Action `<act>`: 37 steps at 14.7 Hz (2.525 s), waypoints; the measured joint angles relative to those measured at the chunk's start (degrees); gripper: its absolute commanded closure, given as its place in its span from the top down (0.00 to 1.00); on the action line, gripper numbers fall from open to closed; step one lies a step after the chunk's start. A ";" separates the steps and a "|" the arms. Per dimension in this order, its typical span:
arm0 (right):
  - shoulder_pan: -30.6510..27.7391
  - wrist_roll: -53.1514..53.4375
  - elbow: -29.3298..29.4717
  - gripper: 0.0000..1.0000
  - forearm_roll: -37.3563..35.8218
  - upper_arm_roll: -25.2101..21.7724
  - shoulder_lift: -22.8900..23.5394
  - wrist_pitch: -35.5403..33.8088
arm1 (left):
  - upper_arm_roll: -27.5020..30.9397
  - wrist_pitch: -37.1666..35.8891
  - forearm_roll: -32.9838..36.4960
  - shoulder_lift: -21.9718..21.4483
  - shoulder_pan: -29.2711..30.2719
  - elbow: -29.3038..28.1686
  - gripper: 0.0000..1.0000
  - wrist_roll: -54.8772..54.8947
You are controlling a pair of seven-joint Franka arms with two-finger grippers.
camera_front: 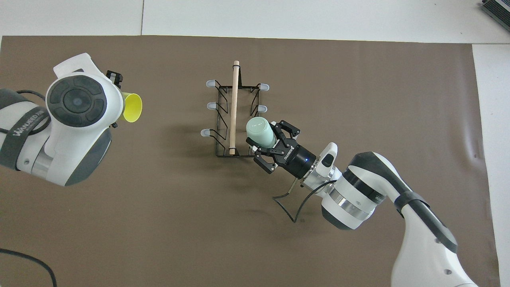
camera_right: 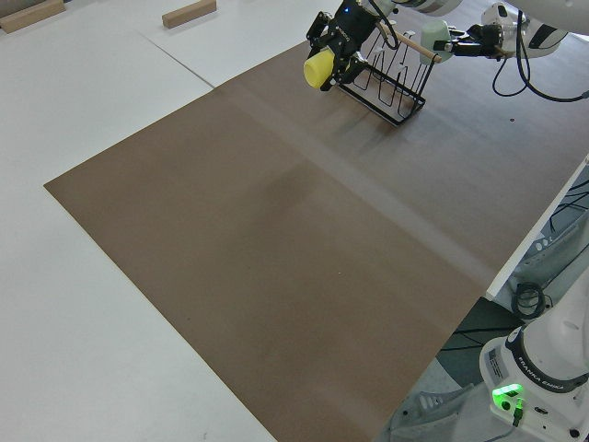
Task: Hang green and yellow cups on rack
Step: 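Hang the green cup on a rack peg while the left gripper lifts the yellow cup, then release the green cup with the right gripper while the left gripper carries the yellow cup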
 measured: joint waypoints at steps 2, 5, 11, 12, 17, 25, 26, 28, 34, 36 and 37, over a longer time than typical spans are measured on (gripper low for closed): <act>0.00 -0.02 -0.01 0.74 0.00 0.00 0.19 0.07 | -2.11 -1.84 5.06 -0.01 -0.02 0.01 0.00 -3.59; 0.00 -0.05 -0.01 1.00 0.00 0.00 0.24 0.09 | -5.95 -8.08 13.02 -0.41 -0.06 0.08 0.00 -9.90; -0.61 -0.90 0.59 1.00 -0.80 -0.55 -0.87 1.41 | -12.72 -15.95 21.14 -1.16 -0.26 0.11 0.00 -19.72; -1.51 -1.29 0.89 1.00 -2.39 -0.57 -1.97 4.28 | -13.60 -17.16 22.21 -1.18 -0.27 0.09 0.00 -20.90; -9.98 -1.43 1.10 1.00 -16.18 -0.65 -8.63 12.08 | -18.92 -26.23 30.67 -0.97 -1.58 -0.85 0.00 -26.57; -28.58 0.07 4.24 1.00 -56.99 -0.94 -9.17 10.17 | -19.33 -43.57 49.70 10.88 -14.24 -0.94 0.00 -29.24; -30.12 1.53 5.06 1.00 -62.50 -0.97 -9.18 10.14 | -19.31 -44.54 50.79 12.24 -15.05 -0.64 0.00 -29.45; -31.80 4.62 6.52 1.00 -72.21 -1.01 -9.19 10.24 | -19.30 -45.04 52.14 13.52 -16.21 -0.46 0.00 -29.49; -31.92 25.04 12.05 1.00 -101.90 -1.07 -9.34 12.63 | -19.47 -45.35 54.73 15.07 -19.08 -3.60 0.00 -29.34; -31.64 35.39 13.90 1.00 -111.44 -0.97 -9.68 12.63 | -19.59 -45.17 55.93 15.23 -19.44 -4.79 0.00 -29.39; -31.51 40.37 14.50 1.00 -115.66 -0.84 -9.90 12.63 | -19.66 -44.77 56.61 15.23 -19.45 -5.09 0.00 -29.39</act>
